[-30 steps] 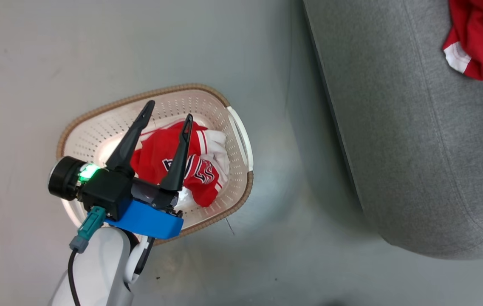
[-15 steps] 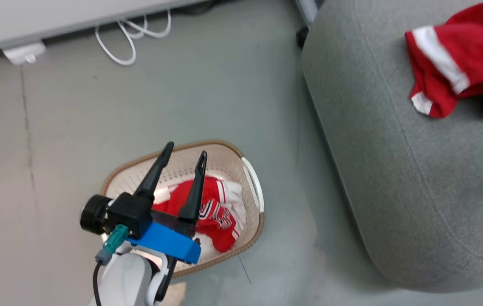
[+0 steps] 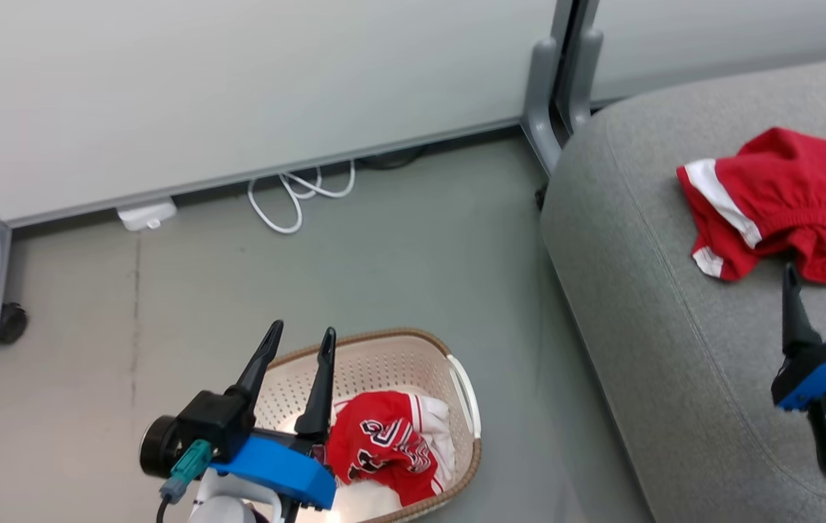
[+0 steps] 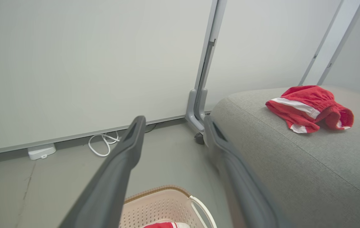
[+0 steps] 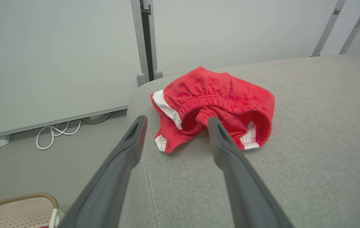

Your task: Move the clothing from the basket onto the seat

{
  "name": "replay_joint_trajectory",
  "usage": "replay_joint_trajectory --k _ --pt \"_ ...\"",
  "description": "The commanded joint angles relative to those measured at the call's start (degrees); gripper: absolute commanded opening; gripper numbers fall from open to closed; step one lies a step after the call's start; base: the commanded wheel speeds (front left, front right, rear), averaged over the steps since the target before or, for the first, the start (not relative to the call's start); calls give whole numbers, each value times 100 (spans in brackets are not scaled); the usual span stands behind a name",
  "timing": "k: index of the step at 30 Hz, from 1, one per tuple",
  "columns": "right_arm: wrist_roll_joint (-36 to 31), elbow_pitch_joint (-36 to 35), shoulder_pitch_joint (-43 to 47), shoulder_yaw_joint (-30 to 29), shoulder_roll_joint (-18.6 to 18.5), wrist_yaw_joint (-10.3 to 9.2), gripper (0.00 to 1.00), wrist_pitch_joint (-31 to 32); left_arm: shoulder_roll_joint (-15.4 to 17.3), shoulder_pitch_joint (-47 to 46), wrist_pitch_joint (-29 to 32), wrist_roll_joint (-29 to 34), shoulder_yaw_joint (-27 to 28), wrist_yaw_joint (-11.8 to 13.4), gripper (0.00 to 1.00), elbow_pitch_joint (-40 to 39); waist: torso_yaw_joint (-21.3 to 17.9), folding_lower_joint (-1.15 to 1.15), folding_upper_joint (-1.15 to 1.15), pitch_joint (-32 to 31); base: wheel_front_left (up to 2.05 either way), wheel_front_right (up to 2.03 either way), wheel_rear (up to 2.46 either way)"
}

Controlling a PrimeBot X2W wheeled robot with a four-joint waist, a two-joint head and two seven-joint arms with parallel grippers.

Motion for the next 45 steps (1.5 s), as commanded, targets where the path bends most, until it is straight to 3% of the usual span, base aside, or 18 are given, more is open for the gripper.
replay_joint_trajectory --k 1,23,45 --pt "47 -200 290 -25 80 1 100 -21 -7 105 -26 -35 91 -23 100 32 172 2 0 -249 0 0 0" --pt "-649 -3138 2514 166 1235 1 100 512 -71 632 -22 30 982 11 100 246 870 2 0 -963 0 0 0" --pt "-362 -3485 2938 640 1356 1 100 605 -36 718 -23 210 1439 -31 100 443 1194 2 0 -1073 0 0 0"
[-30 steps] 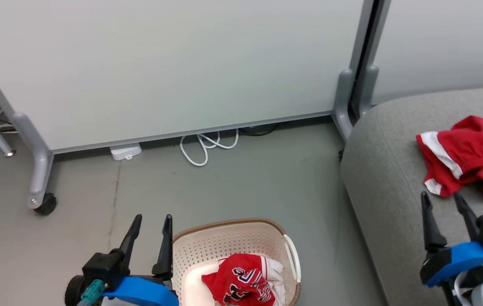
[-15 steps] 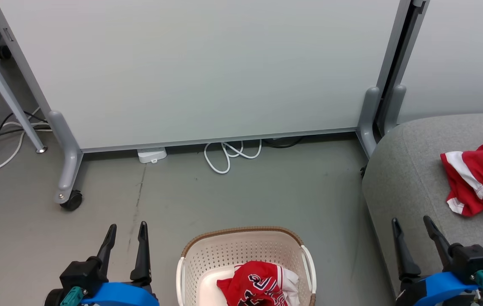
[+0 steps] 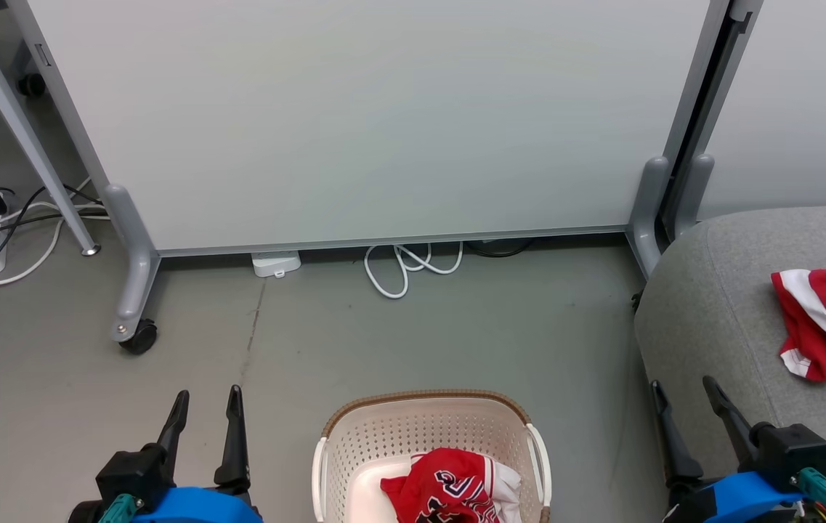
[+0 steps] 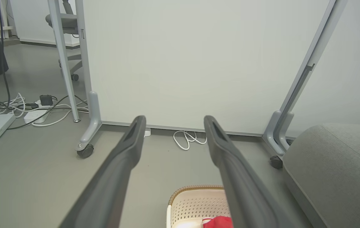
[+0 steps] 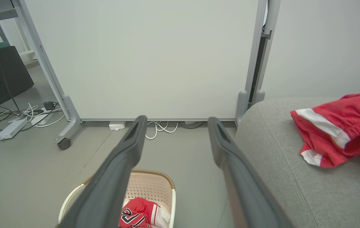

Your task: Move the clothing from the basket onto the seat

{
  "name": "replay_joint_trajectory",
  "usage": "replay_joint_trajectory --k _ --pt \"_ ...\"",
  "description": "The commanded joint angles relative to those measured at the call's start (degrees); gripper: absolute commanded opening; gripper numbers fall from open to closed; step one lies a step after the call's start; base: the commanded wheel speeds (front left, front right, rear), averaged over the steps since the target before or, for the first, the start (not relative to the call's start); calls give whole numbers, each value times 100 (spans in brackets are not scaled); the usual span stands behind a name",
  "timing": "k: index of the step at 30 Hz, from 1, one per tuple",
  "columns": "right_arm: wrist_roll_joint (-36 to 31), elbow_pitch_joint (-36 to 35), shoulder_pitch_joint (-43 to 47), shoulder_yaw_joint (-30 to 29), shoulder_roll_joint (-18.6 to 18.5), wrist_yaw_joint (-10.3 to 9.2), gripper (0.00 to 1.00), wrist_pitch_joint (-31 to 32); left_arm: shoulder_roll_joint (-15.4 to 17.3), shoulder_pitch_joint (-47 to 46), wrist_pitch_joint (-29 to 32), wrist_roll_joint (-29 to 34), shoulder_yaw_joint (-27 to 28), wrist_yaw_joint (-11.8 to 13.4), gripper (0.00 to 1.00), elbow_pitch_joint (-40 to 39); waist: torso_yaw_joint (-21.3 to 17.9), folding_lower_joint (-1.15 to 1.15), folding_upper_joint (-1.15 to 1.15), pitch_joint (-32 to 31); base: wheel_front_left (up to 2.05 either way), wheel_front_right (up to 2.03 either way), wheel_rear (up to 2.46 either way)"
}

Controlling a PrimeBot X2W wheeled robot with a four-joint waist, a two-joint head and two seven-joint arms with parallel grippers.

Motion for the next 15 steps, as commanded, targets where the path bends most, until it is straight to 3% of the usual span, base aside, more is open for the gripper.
replay_joint_trajectory --k 1,15 --pt "18 -22 77 6 13 1 100 -26 15 48 -17 11 28 -39 100 7 4 0 0 5 0 0 0" --pt "98 80 8 54 13 1 100 -74 -6 -5 -17 44 -36 -45 100 27 46 0 0 81 0 0 0"
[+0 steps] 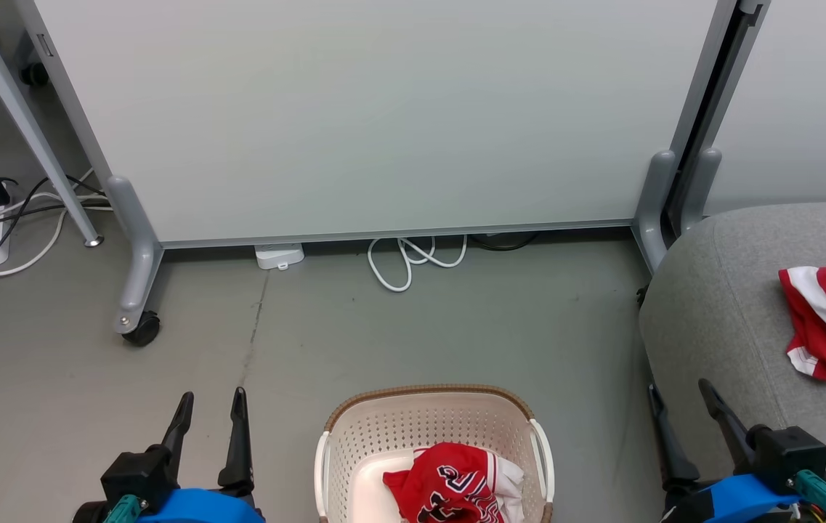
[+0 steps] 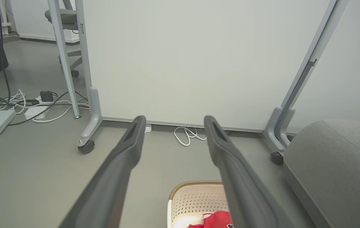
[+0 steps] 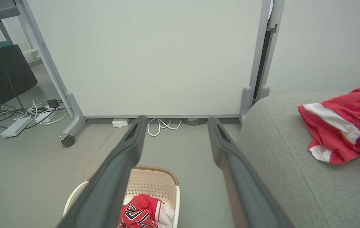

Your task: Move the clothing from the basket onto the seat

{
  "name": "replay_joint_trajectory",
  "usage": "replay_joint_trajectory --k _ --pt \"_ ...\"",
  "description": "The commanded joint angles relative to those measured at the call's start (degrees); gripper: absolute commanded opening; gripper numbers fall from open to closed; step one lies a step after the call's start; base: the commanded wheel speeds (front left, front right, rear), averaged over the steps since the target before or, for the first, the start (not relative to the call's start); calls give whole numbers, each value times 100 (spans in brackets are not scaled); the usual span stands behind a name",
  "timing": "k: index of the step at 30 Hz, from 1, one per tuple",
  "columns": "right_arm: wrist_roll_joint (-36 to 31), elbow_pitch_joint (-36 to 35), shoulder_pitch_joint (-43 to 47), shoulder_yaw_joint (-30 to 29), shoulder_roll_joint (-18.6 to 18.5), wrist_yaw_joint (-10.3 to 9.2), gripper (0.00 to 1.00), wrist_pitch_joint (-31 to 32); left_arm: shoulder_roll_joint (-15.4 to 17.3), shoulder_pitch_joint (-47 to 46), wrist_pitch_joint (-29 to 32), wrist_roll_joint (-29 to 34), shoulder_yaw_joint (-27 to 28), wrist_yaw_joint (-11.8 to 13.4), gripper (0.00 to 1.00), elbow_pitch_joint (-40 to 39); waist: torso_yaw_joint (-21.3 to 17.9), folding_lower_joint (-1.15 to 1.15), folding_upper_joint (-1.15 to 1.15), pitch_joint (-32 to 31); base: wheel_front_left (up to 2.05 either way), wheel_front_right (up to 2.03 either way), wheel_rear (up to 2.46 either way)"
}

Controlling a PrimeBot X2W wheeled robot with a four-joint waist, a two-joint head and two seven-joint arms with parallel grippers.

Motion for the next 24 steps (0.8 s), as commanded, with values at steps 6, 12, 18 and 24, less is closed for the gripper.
replay_joint_trajectory --k 6,12,18,24 --pt "41 53 -52 63 12 1 100 -57 0 35 -17 40 -11 -39 100 0 -59 -1 0 61 0 0 0" --pt "-4 7 -141 135 11 1 100 -13 -4 -15 -17 19 -39 -29 100 33 -237 -1 0 193 0 0 0" --pt "-52 -146 -363 348 11 1 100 71 -10 -185 -17 -67 -167 -30 100 200 -605 -1 0 591 0 0 0" --pt "-99 -277 -728 610 10 1 100 101 -11 -566 -17 -159 -396 -31 100 561 -1073 -1 0 1221 0 0 0"
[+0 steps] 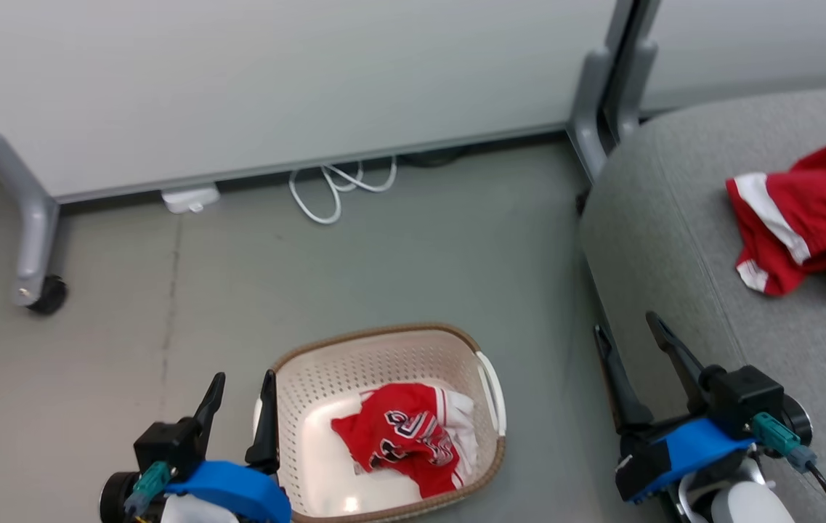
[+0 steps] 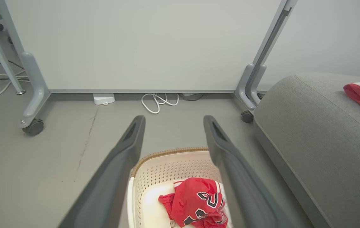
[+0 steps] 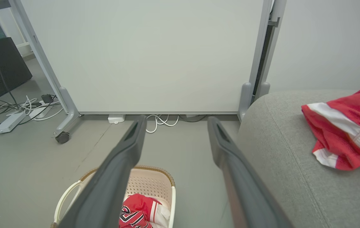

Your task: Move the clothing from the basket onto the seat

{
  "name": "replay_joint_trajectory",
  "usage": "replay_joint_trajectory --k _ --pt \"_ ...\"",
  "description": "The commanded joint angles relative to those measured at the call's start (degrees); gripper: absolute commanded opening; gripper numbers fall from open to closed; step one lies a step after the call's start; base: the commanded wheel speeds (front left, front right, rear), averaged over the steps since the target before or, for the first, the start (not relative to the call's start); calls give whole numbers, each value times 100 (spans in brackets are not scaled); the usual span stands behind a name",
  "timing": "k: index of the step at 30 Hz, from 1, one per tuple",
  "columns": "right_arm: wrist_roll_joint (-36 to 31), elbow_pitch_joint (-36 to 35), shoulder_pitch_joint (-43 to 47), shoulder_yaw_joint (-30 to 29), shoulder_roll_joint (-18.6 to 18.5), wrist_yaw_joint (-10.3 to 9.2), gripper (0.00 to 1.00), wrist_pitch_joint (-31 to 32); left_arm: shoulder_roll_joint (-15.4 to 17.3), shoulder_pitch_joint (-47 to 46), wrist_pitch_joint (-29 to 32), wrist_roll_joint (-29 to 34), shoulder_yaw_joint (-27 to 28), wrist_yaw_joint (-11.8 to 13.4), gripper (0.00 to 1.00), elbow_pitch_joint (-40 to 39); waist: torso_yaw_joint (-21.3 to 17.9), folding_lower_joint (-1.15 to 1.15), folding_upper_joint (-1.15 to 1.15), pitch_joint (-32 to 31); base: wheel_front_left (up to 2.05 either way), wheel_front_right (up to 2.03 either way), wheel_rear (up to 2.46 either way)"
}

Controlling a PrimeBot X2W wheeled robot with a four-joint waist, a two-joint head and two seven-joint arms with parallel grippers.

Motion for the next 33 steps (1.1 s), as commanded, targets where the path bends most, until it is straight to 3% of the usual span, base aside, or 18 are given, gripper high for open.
replay_joint_trajectory --k 1,11,23,33 --pt "-10 -43 -166 72 4 1 100 -10 -1 -199 -17 -40 -45 -14 100 101 -411 -1 0 480 0 0 0" --pt "114 -134 -778 458 7 1 100 -182 98 -1171 -17 -202 -722 -14 100 1046 -1060 -1 0 1630 0 0 0" --pt "206 -277 -1281 718 6 1 100 -389 365 -2544 141 -907 -2165 -14 100 2449 -1369 -1 0 2798 0 0 0" --pt "455 -187 -1479 976 7 1 100 -576 632 -3321 289 -1311 -2371 -12 100 3351 -1690 -1 0 3399 0 0 0"
